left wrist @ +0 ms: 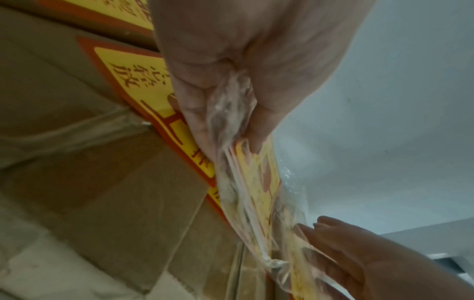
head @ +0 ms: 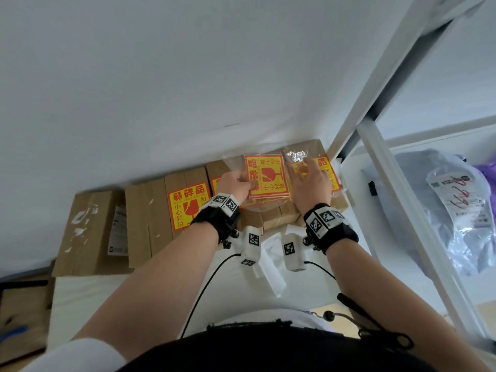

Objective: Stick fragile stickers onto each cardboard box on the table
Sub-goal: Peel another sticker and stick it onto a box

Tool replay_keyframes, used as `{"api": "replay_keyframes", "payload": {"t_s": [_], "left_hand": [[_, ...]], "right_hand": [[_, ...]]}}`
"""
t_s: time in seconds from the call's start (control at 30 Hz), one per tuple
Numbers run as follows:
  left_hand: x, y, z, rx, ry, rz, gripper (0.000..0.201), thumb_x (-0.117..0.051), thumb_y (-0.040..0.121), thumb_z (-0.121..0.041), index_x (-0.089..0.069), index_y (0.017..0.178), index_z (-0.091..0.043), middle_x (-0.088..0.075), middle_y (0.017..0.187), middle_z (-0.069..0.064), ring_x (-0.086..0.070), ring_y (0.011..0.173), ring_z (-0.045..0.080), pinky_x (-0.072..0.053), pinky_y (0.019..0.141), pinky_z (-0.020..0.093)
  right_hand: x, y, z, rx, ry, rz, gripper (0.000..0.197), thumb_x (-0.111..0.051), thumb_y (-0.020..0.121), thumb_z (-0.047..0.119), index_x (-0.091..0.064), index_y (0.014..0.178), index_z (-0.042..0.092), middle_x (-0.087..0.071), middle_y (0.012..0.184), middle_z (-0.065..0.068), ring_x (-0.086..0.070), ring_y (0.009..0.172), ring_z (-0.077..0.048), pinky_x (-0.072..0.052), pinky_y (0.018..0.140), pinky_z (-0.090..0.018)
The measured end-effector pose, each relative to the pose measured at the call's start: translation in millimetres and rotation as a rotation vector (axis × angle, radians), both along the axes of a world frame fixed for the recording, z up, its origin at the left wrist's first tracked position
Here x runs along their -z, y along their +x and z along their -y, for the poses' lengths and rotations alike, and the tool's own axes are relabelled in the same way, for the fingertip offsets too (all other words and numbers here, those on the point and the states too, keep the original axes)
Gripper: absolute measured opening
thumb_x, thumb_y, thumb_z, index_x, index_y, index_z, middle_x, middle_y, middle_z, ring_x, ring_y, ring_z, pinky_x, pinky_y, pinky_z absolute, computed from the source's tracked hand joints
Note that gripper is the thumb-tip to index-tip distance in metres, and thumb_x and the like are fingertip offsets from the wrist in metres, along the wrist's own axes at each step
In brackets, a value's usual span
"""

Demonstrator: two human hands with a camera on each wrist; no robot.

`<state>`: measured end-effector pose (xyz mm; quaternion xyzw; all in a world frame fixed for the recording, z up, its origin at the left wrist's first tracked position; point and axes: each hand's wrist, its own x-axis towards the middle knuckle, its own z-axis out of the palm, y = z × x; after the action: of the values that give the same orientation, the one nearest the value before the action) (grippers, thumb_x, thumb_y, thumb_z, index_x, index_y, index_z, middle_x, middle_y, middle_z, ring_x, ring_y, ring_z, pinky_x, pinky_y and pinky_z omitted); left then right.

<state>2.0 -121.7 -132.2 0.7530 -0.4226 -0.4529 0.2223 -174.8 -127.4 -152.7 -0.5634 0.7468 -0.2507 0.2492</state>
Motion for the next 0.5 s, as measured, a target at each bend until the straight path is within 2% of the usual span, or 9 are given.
{"api": "replay_keyframes", "payload": {"t_s": [0.07, 0.17, 0.23, 0.27, 0.33, 0.37, 0.43, 0.5], "left_hand": [[-3.3, 3.5, -4.0, -0.021, -0.053, -0.002, 0.022, -0.068, 0.092, -0.024, -0.066, 0.109, -0.011, -0.072, 0.105, 0.003, -0.067, 0.079, 0.014, -0.050, 0.053, 0.015], [-9.2, 17.1, -13.8, -0.044, -0.147, 0.031, 0.023, -0.064, 0.095, -0.023, -0.062, 0.115, -0.011, -0.064, 0.104, -0.005, -0.060, 0.082, 0.010, -0.041, 0.057, 0.012], [-12.9, 31.4, -21.9, -0.081, -0.177, 0.018, 0.022, -0.062, 0.095, -0.021, -0.061, 0.116, -0.012, -0.061, 0.105, -0.006, -0.059, 0.082, 0.008, -0.042, 0.058, 0.009], [-13.0, 39.0, -25.7, -0.110, -0.187, -0.002, 0.021, -0.063, 0.095, -0.020, -0.061, 0.114, -0.013, -0.063, 0.108, -0.005, -0.061, 0.086, 0.008, -0.047, 0.064, 0.011], [-14.1, 54.0, -33.5, -0.182, -0.197, -0.059, 0.015, -0.065, 0.093, -0.018, -0.063, 0.108, -0.017, -0.067, 0.115, 0.001, -0.065, 0.097, 0.015, -0.055, 0.083, 0.028], [-16.3, 60.7, -37.5, -0.219, -0.193, -0.092, 0.011, -0.066, 0.093, -0.016, -0.063, 0.103, -0.019, -0.069, 0.115, 0.003, -0.067, 0.099, 0.018, -0.056, 0.087, 0.036], [-20.5, 73.8, -44.5, -0.279, -0.188, -0.145, 0.012, -0.066, 0.092, -0.012, -0.061, 0.093, -0.023, -0.070, 0.113, 0.007, -0.070, 0.096, 0.024, -0.059, 0.084, 0.045], [-25.9, 85.3, -51.6, -0.321, -0.185, -0.161, 0.017, -0.064, 0.093, -0.010, -0.059, 0.089, -0.026, -0.070, 0.112, 0.009, -0.072, 0.091, 0.026, -0.061, 0.077, 0.047]], "right_hand": [[-1.4, 0.7, 1.5, 0.025, -0.043, 0.006, 0.029, -0.049, 0.098, 0.025, -0.056, 0.125, 0.020, -0.067, 0.111, -0.004, -0.054, 0.108, -0.025, -0.043, 0.093, -0.040], [-11.6, 1.9, 3.5, 0.050, -0.121, 0.079, 0.032, -0.047, 0.097, 0.011, -0.059, 0.126, 0.011, -0.065, 0.120, -0.009, -0.055, 0.115, -0.028, -0.040, 0.095, -0.033], [-20.4, 3.3, 6.0, 0.061, -0.084, 0.149, 0.033, -0.045, 0.097, 0.006, -0.060, 0.126, 0.009, -0.065, 0.122, -0.011, -0.058, 0.115, -0.028, -0.040, 0.090, -0.028], [-23.6, 5.6, 6.8, 0.051, -0.042, 0.158, 0.032, -0.044, 0.097, 0.005, -0.061, 0.124, 0.010, -0.066, 0.119, -0.010, -0.059, 0.111, -0.027, -0.040, 0.085, -0.026], [-26.2, 13.5, 8.2, 0.015, 0.052, 0.191, 0.032, -0.043, 0.096, 0.003, -0.065, 0.117, 0.013, -0.069, 0.110, -0.005, -0.062, 0.101, -0.023, -0.041, 0.078, -0.024], [-26.9, 19.5, 8.2, 0.001, 0.098, 0.255, 0.034, -0.042, 0.094, -0.001, -0.065, 0.112, 0.015, -0.069, 0.107, -0.001, -0.065, 0.093, -0.020, -0.045, 0.074, -0.025], [-30.3, 34.3, 5.7, -0.032, 0.168, 0.427, 0.036, -0.039, 0.090, -0.008, -0.063, 0.103, 0.016, -0.071, 0.104, -0.003, -0.071, 0.077, -0.021, -0.058, 0.070, -0.036], [-35.9, 50.4, 1.2, -0.106, 0.188, 0.488, 0.036, -0.036, 0.089, -0.009, -0.062, 0.100, 0.014, -0.072, 0.100, -0.005, -0.071, 0.064, -0.020, -0.060, 0.067, -0.039]]}}
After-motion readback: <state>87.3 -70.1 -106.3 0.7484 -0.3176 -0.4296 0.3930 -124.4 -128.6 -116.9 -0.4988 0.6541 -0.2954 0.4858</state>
